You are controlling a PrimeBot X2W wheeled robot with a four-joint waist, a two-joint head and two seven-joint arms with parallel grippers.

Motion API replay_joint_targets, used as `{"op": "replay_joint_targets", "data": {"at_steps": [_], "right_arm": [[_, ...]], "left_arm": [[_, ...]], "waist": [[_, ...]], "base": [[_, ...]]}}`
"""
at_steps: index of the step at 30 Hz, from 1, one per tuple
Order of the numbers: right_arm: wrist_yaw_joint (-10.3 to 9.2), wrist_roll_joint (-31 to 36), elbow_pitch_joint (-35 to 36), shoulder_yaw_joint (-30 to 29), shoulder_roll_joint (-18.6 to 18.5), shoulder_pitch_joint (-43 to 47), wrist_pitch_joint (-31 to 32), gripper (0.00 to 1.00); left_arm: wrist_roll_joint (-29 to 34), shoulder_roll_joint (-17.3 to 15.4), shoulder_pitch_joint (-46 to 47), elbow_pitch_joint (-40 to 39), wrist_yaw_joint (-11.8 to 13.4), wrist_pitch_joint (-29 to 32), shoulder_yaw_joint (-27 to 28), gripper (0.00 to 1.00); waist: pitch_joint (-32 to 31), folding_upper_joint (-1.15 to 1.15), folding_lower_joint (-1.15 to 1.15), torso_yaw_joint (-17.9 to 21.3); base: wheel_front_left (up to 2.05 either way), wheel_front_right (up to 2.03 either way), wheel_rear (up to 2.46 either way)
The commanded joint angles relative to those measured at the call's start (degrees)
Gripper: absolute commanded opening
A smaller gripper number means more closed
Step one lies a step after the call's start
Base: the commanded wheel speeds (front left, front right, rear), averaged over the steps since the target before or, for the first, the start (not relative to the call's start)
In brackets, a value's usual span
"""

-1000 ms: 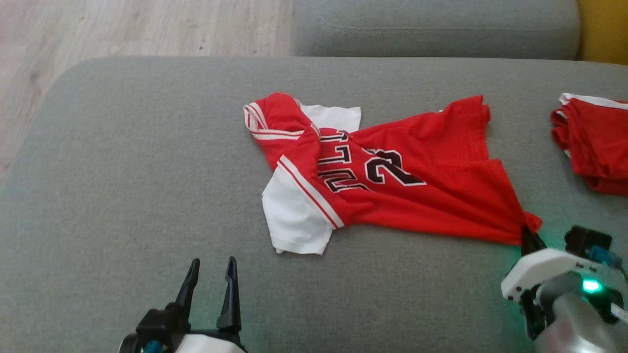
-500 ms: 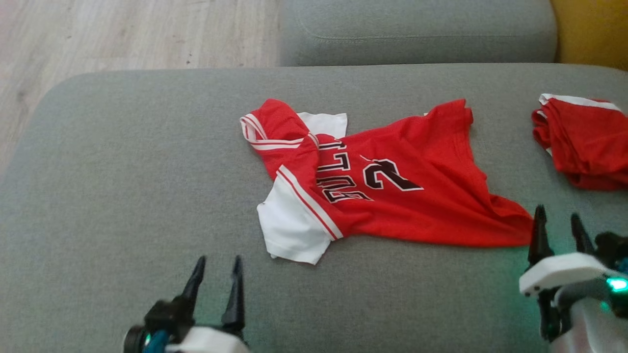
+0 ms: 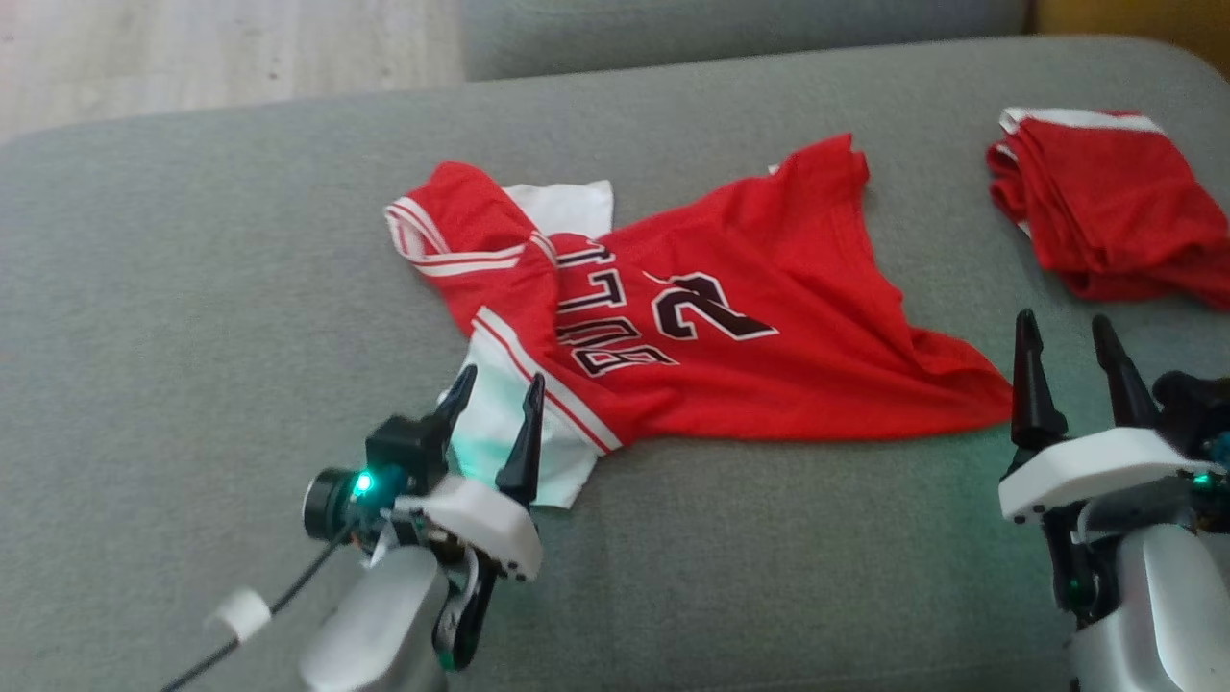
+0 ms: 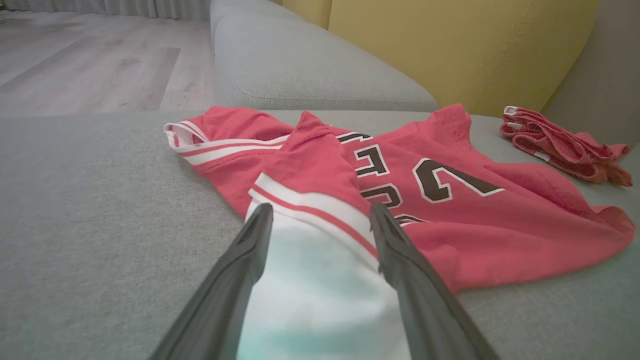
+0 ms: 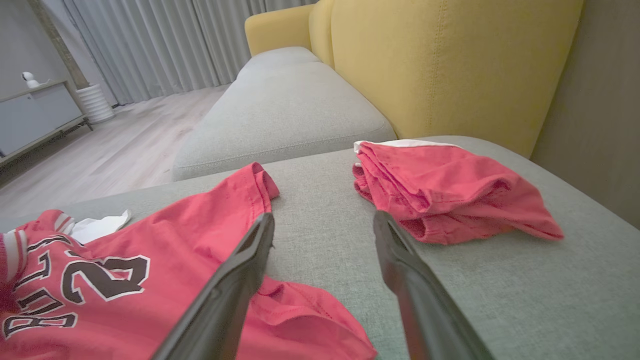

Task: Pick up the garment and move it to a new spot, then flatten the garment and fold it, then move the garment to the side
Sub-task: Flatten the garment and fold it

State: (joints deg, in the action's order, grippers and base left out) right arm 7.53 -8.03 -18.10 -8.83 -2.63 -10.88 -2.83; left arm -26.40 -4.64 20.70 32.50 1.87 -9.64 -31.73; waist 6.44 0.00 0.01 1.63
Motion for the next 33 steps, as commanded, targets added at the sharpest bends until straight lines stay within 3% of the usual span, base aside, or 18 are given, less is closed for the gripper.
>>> {"op": "replay_joint_targets", "data": {"at_steps": [1,4,5,6,7,8,16,32,33], "right_arm": [[-0.04,-0.4,3.3,1.7,-0.3,-0.7,0.7,1.00],[-0.04,-0.7,4.7,1.8,-0.3,-0.1,1.4,1.00],[-0.04,-0.8,5.0,1.8,-0.3,0.0,1.5,1.00],[-0.04,-0.8,5.3,1.7,-0.3,0.2,1.7,1.00],[-0.04,-0.9,5.6,1.6,-0.3,0.3,1.8,1.00],[-0.04,-0.9,5.8,1.6,-0.3,0.5,1.9,1.00],[-0.04,-1.1,6.4,1.9,-0.2,1.1,2.1,1.00],[-0.04,-1.9,5.9,3.0,-0.2,2.3,2.2,1.00],[-0.04,-1.9,5.8,2.9,-0.2,2.4,2.2,1.00]], "left_arm": [[-0.6,0.3,4.1,1.4,-0.6,-0.2,1.3,1.00],[-1.9,1.0,6.4,6.2,-1.5,0.6,0.9,1.00],[-2.3,1.1,7.1,7.5,-1.8,0.6,0.7,0.87],[-2.7,1.2,7.6,8.8,-2.0,0.5,0.6,0.49],[-3.0,1.3,8.1,9.9,-2.3,0.4,0.3,0.29],[-3.4,1.4,8.5,11.0,-2.5,0.3,0.1,0.00],[-6.7,1.7,10.6,13.5,-3.7,-1.6,-2.8,0.00],[-19.4,1.8,12.1,4.6,-0.8,-1.4,-26.8,0.00],[-19.8,1.8,12.2,4.6,-0.3,-1.9,-27.4,0.23]], "waist": [[1.6,0.00,-0.01,1.7],[2.3,0.00,-0.01,2.6],[2.4,0.00,-0.01,2.8],[2.5,0.00,-0.01,3.0],[2.5,0.00,-0.01,3.1],[2.5,0.00,-0.01,3.2],[1.7,0.00,-0.01,3.7],[0.6,0.00,-0.01,4.7],[0.4,0.00,-0.01,4.4]], "base": [[0.00,0.00,0.00],[0.00,0.00,0.00],[0.00,0.00,0.00],[0.00,0.00,0.00],[0.00,0.00,0.00],[0.00,0.00,0.00],[0.00,0.00,0.00],[0.00,0.00,0.00],[0.00,0.00,0.00]]}}
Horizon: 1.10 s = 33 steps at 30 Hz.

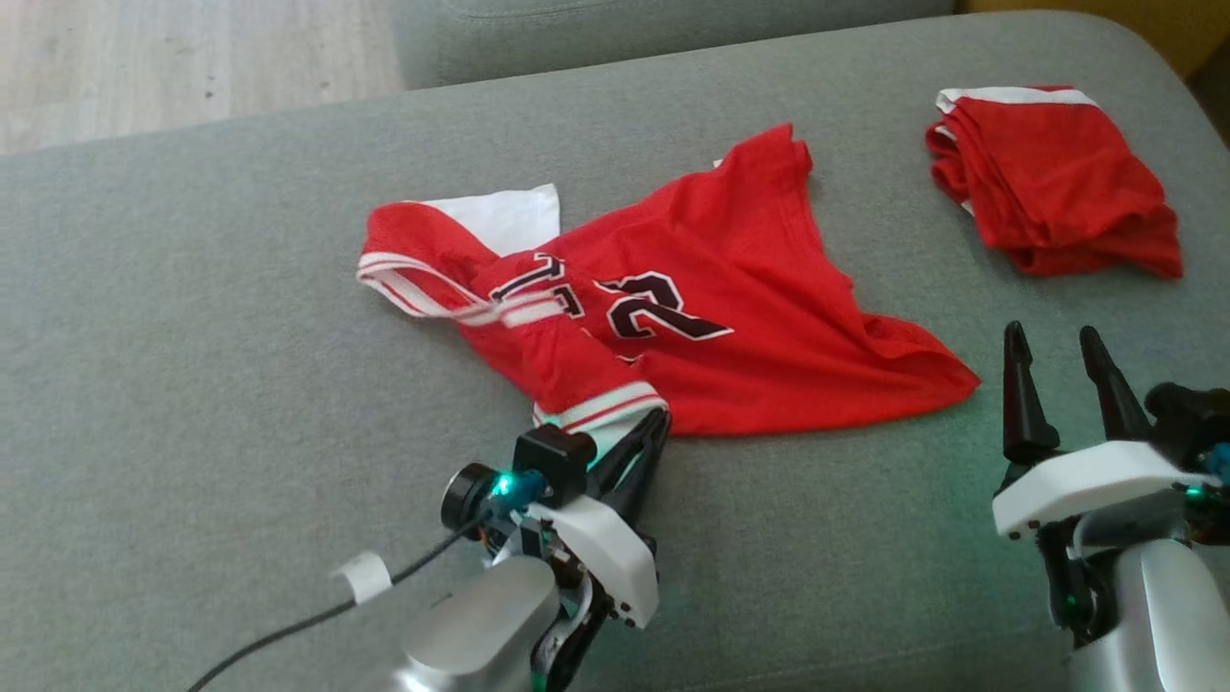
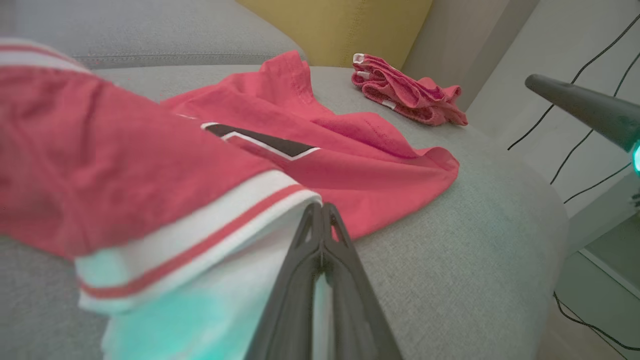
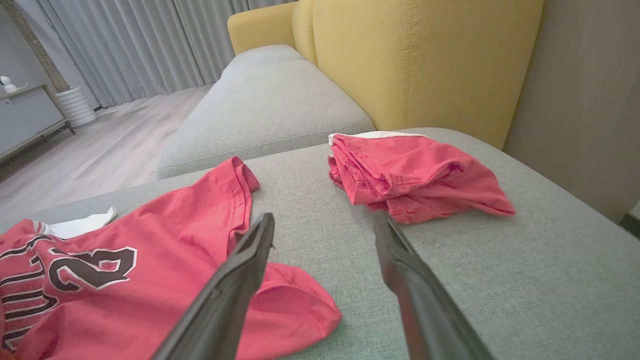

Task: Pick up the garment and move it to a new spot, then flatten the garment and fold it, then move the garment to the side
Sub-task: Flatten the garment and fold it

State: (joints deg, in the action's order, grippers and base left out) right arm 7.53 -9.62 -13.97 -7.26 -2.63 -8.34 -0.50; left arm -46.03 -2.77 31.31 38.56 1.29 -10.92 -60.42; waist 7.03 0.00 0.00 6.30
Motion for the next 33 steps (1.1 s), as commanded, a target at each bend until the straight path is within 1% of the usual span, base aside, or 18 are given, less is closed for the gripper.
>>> {"op": "replay_joint_targets", "data": {"at_steps": [1,2,4,7,11,14,17,18,19,20,22,24,26,30,33], "right_arm": [[-0.04,-0.3,1.6,1.1,-0.2,-0.1,-0.2,1.00],[-0.04,-0.4,1.5,0.9,-0.2,0.0,-0.3,1.00],[-0.04,-0.5,1.3,0.5,-0.2,0.2,-0.5,1.00],[-0.04,-0.7,1.0,0.2,-0.2,0.4,-0.8,1.00],[-0.04,-1.1,0.8,-0.2,-0.2,0.7,-1.1,1.00],[-0.04,-1.3,0.8,-0.3,-0.2,0.9,-1.3,1.00],[-0.04,-1.3,0.8,-0.3,-0.2,0.8,-1.3,1.00],[-0.04,-1.2,0.9,-0.4,-0.2,0.8,-1.3,1.00],[-0.04,-1.2,0.9,-0.4,-0.2,0.8,-1.3,1.00],[-0.04,-1.0,0.9,-0.3,-0.2,0.8,-1.0,1.00],[-0.04,-0.8,1.0,-0.1,-0.2,0.6,-0.8,1.00],[-0.04,-0.8,1.1,-0.1,-0.2,0.6,-0.7,1.00],[-0.04,-0.5,1.3,-0.1,-0.2,0.5,-0.4,1.00],[-0.04,-0.3,1.9,-0.3,-0.2,0.3,0.1,1.00],[-0.04,-0.1,2.2,-0.5,-0.2,0.3,0.3,1.00]], "left_arm": [[-0.4,-0.1,1.8,-1.5,0.8,-1.2,0.8,0.93],[-0.7,-0.1,2.0,-1.5,1.3,-1.8,0.6,1.00],[-1.0,-0.1,2.4,-1.6,2.3,-2.7,0.4,1.00],[-0.8,-0.1,2.6,-1.8,3.0,-3.5,0.6,1.00],[-0.2,-0.7,0.9,-3.2,3.8,-4.0,2.7,1.00],[0.9,-2.9,-1.4,-6.8,5.1,-4.0,6.3,1.00],[2.0,-5.9,-4.9,-10.7,6.7,-4.1,10.1,1.00],[2.1,-6.9,-6.1,-11.2,6.9,-4.1,10.8,1.00],[2.1,-6.9,-6.1,-11.2,6.9,-4.1,10.8,1.00],[2.6,-8.8,-7.5,-11.0,7.1,-4.1,11.0,1.00],[2.5,-9.7,-8.1,-10.2,6.6,-3.8,10.8,1.00],[2.5,-9.8,-8.1,-9.7,6.2,-3.4,10.5,1.00],[2.5,-9.7,-7.8,-8.6,5.3,-2.6,9.7,1.00],[2.0,-8.3,-6.7,-7.0,3.2,-1.7,8.7,1.00],[1.6,-7.1,-6.0,-5.5,2.2,-0.9,8.1,1.00]], "waist": [[-0.3,0.00,0.00,-0.6],[-0.5,0.00,0.00,-1.1],[-0.9,0.00,0.00,-2.1],[-1.6,0.00,0.00,-3.6],[-2.4,0.00,0.00,-5.6],[-2.6,0.00,0.00,-6.4],[-2.4,0.00,0.00,-6.7],[-2.3,0.00,0.00,-6.7],[-2.3,0.00,0.00,-6.7],[-1.9,0.00,0.00,-6.5],[-1.5,0.00,0.00,-6.1],[-1.4,0.00,0.00,-5.9],[-1.0,0.00,0.00,-5.4],[-0.2,0.00,0.00,-4.2],[0.2,0.00,0.00,-3.5]], "base": [[0.00,0.00,0.00],[0.00,0.00,0.00],[0.00,0.00,0.00],[0.00,0.00,0.00],[0.00,0.00,0.00],[0.00,0.00,0.00],[0.00,0.00,0.00],[0.00,0.00,0.00],[0.00,0.00,0.00],[0.00,0.00,0.00],[0.00,0.00,0.00],[0.00,0.00,0.00],[0.00,0.00,0.00],[0.00,0.00,0.00],[0.00,0.00,0.00]]}}
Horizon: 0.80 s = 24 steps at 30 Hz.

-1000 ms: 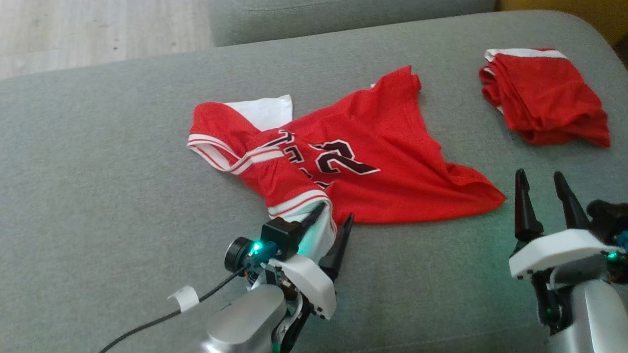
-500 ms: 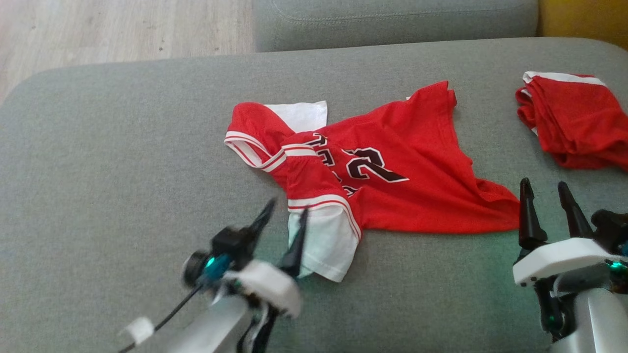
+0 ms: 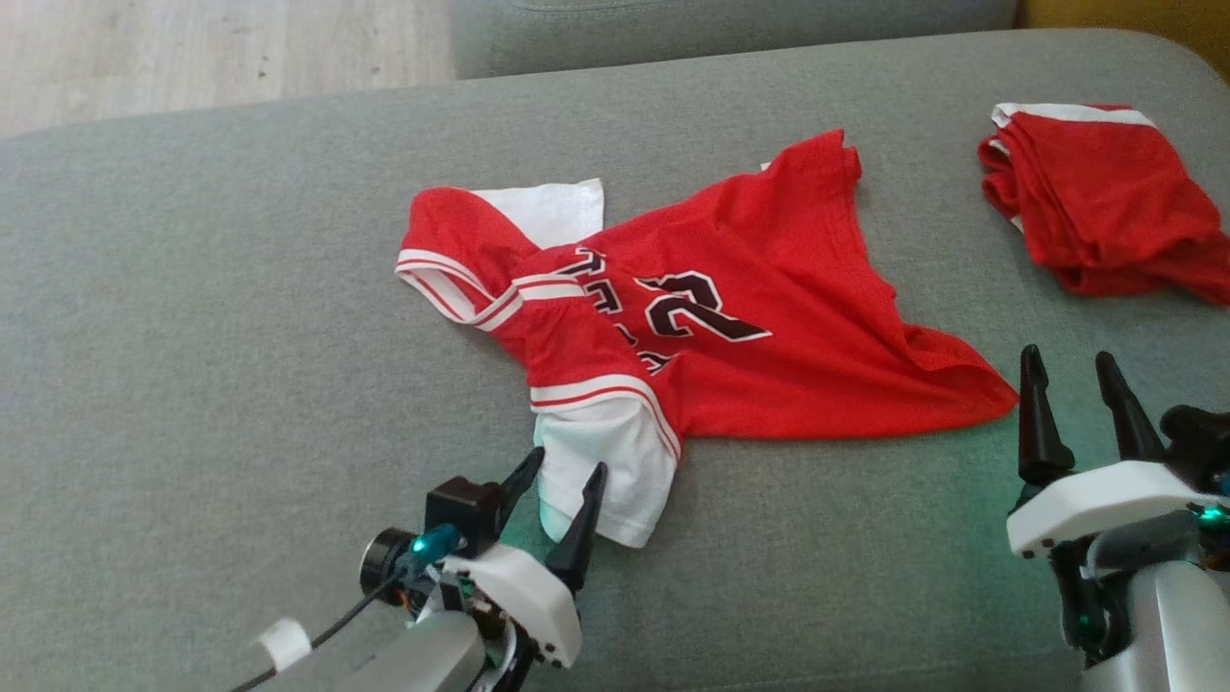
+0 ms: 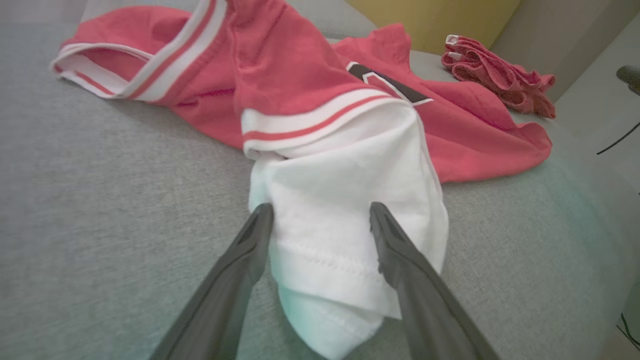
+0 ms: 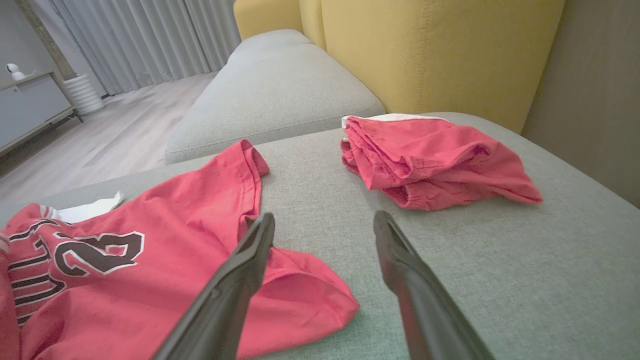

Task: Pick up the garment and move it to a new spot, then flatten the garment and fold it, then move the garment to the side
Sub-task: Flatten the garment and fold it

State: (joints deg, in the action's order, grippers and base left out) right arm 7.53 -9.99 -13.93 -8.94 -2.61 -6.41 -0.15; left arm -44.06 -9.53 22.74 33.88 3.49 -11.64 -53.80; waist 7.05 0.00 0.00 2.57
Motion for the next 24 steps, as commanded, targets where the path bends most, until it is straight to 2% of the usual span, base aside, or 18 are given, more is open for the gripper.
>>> {"op": "replay_joint_targets", "data": {"at_steps": [1,4,5,6,7,11,17,23,24], "right_arm": [[-0.04,0.3,2.2,1.2,-0.3,-1.6,0.0,1.00],[-0.04,0.2,2.3,1.2,-0.3,-1.6,0.0,1.00],[-0.04,0.2,2.3,1.2,-0.3,-1.6,0.0,1.00],[-0.04,0.2,2.3,1.1,-0.3,-1.6,0.0,1.00],[-0.04,0.2,2.2,0.8,-0.3,-1.5,-0.1,1.00],[-0.04,-0.1,1.7,-0.1,-0.3,-0.9,-0.5,1.00],[-0.04,-1.0,0.5,0.1,-0.3,-0.5,-1.3,1.00],[-0.04,-1.4,-0.3,1.4,-0.3,-1.3,-1.5,1.00],[-0.04,-1.4,-0.3,1.7,-0.3,-1.4,-1.5,1.00]], "left_arm": [[-0.4,0.0,2.8,-0.2,-0.2,0.1,1.3,1.00],[-1.1,0.9,3.3,2.5,-0.9,1.4,1.0,1.00],[-1.2,1.1,3.5,3.4,-1.0,1.5,1.0,0.81],[-1.3,1.4,3.7,4.1,-1.2,1.5,0.9,0.26],[-1.4,1.7,4.1,5.1,-1.4,0.9,1.1,0.00],[-1.3,1.3,4.0,6.3,-0.4,-0.7,2.1,0.00],[-1.2,-1.1,3.2,5.4,1.4,-2.1,4.0,0.00],[-1.2,-1.5,3.3,4.0,1.9,-1.9,4.0,0.00],[-1.1,-1.2,3.6,3.9,1.9,-1.9,3.9,0.36]], "waist": [[0.3,0.00,0.00,0.4],[0.4,0.00,0.00,1.0],[0.4,0.00,0.00,1.1],[0.4,0.00,0.00,1.1],[0.2,0.00,0.00,0.8],[-0.9,0.00,0.00,-0.9],[-2.6,0.00,0.00,-4.4],[-2.5,0.00,0.00,-4.9],[-2.3,0.00,0.00,-4.7]], "base": [[0.00,0.00,0.00],[0.00,0.00,0.00],[0.00,0.00,0.00],[0.00,0.00,0.00],[0.00,0.00,0.00],[0.00,0.00,0.00],[0.00,0.00,0.00],[0.00,0.00,0.00],[0.00,0.00,0.00]]}}
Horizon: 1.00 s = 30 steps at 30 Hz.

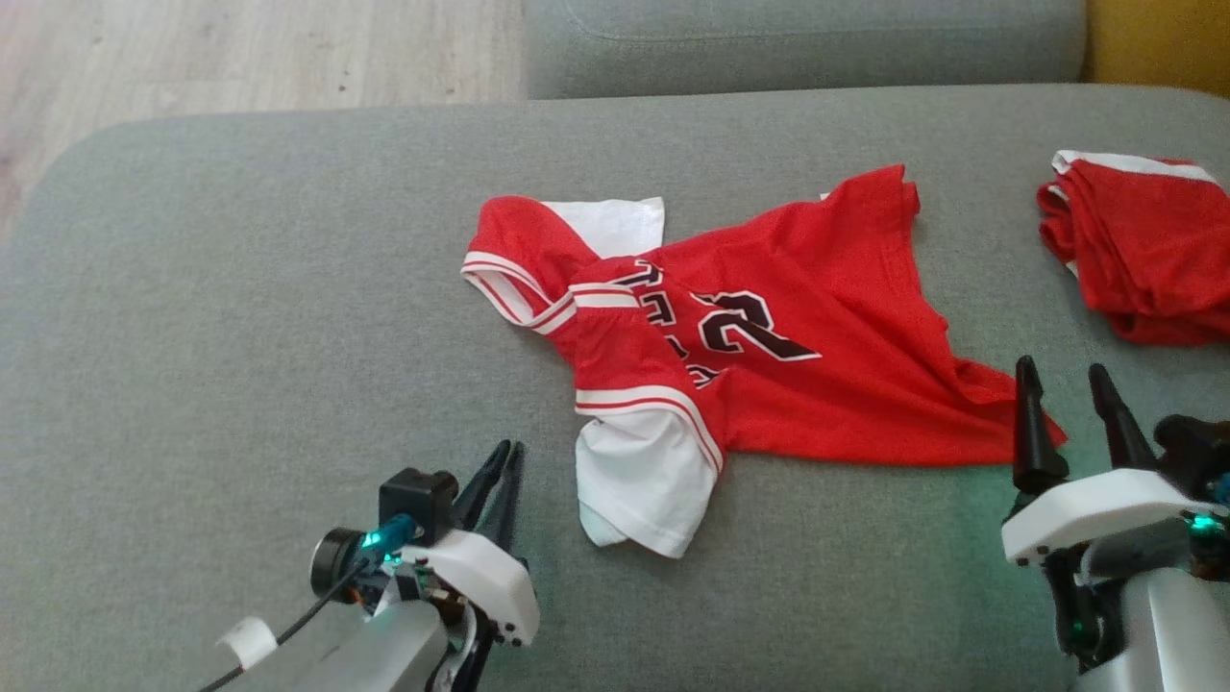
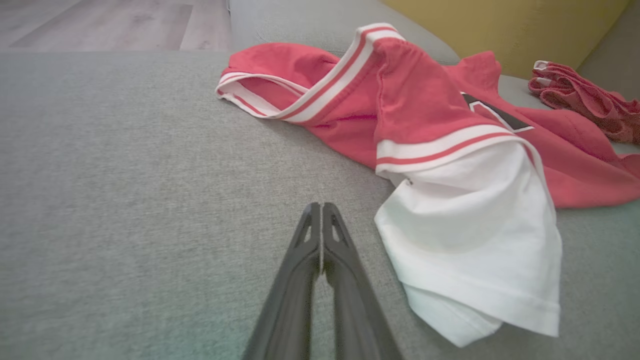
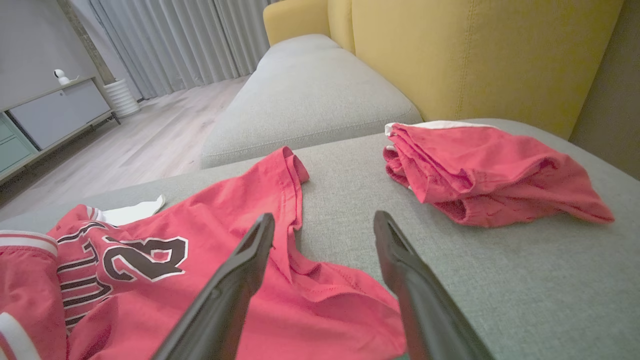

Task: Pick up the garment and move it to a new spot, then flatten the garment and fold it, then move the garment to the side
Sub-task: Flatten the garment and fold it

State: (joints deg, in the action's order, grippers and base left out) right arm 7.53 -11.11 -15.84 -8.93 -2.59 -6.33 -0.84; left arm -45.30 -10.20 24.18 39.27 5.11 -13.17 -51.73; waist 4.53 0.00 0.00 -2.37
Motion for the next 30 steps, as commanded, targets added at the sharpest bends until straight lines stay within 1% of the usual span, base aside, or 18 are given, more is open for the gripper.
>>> {"op": "replay_joint_targets", "data": {"at_steps": [1,2,10,12,19,20,21,22,26,30], "right_arm": [[-0.04,-0.2,1.6,1.9,-0.3,-1.7,-0.8,1.00],[-0.04,0.0,1.6,2.0,-0.3,-1.8,-0.7,1.00],[-0.04,0.9,2.5,2.1,-0.3,-2.4,-0.1,1.00],[-0.04,0.9,2.5,2.0,-0.3,-2.4,-0.1,1.00],[-0.04,1.0,2.9,2.3,-0.3,-2.3,0.1,1.00],[-0.04,1.0,2.9,2.1,-0.3,-2.1,0.1,1.00],[-0.04,1.0,2.9,1.8,-0.3,-1.9,0.0,1.00],[-0.04,1.1,2.8,1.6,-0.3,-1.7,-0.1,1.00],[-0.04,0.8,2.4,1.2,-0.3,-1.0,-0.4,1.00],[-0.04,0.3,1.8,0.7,-0.3,-0.1,-0.8,1.00]], "left_arm": [[0.1,-0.2,2.4,-1.5,0.1,-0.3,1.7,0.83],[0.2,0.1,2.7,-1.4,-0.2,0.0,1.4,1.00],[1.0,2.2,5.9,3.4,-2.7,3.1,-1.2,1.00],[1.0,2.5,6.3,4.3,-2.9,3.3,-1.5,1.00],[1.9,3.9,8.0,11.6,-3.1,6.1,-3.5,1.00],[1.8,4.5,8.2,12.5,-3.5,5.5,-3.7,0.72],[1.9,4.8,8.3,12.8,-3.7,4.9,-3.8,0.31],[2.0,4.9,8.3,13.0,-3.8,4.3,-4.0,0.00],[2.5,5.1,8.3,13.3,-3.3,1.5,-3.9,0.00],[2.2,4.0,7.5,11.9,-1.2,-0.5,-2.1,0.00]], "waist": [[0.3,0.00,0.00,0.5],[0.5,0.00,0.00,0.9],[2.3,0.00,0.00,5.1],[2.5,0.00,0.00,5.6],[2.8,0.00,0.00,7.6],[2.6,0.00,0.00,7.5],[2.3,0.00,0.00,7.2],[2.1,0.00,0.00,6.9],[0.5,0.00,0.00,5.2],[-1.3,0.00,0.00,2.6]], "base": [[0.00,0.00,0.00],[0.00,0.00,0.00],[0.00,0.00,0.00],[0.00,0.00,0.00],[0.00,0.00,0.00],[0.00,0.00,0.00],[0.00,0.00,0.00],[0.00,0.00,0.00],[0.00,0.00,0.00],[0.00,0.00,0.00]]}}
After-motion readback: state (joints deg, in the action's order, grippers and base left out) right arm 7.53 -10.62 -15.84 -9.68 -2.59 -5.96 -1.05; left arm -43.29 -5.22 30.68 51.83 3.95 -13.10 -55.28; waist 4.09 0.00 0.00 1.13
